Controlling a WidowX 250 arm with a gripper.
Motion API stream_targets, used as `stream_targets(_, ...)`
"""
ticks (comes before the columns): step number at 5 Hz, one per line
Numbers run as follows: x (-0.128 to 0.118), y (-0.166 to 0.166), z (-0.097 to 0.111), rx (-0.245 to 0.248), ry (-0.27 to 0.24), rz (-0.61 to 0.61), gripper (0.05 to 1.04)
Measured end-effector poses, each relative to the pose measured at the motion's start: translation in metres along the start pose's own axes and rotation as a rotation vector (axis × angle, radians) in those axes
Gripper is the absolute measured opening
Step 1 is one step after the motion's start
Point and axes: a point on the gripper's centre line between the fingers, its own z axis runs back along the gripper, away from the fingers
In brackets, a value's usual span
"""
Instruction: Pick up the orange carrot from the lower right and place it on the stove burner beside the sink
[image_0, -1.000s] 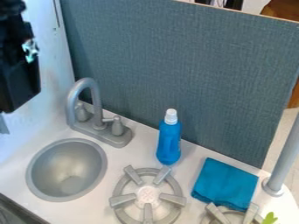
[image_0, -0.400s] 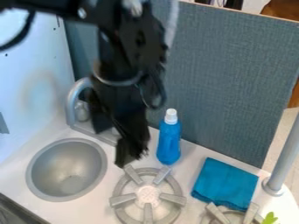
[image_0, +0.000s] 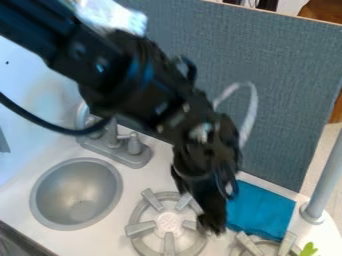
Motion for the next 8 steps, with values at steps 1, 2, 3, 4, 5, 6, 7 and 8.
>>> stream_targets(1,0.010,-0.019,-0.040,0.019,-0.019,-0.063,1.001)
stream_targets(2,0.024,-0.040,-0.081,-0.022,0.019,-0.087,1.001)
stream_targets(3,0.040,-0.051,-0.097,-0.058,0.014,-0.111,1.001)
stream_targets(4,0.056,-0.061,-0.100,-0.080,0.017,-0.132,1.001)
stream_targets(5,0.067,-0.064,-0.099,-0.106,0.038,-0.104,1.001)
stream_targets(6,0.062,-0.066,-0.113,-0.103,0.114,-0.060,1.001)
stream_targets(7,0.057,-0.069,-0.123,-0.112,0.176,-0.009,1.001)
stream_targets(8,0.059,-0.074,-0.138,-0.127,0.214,0.020,0.961)
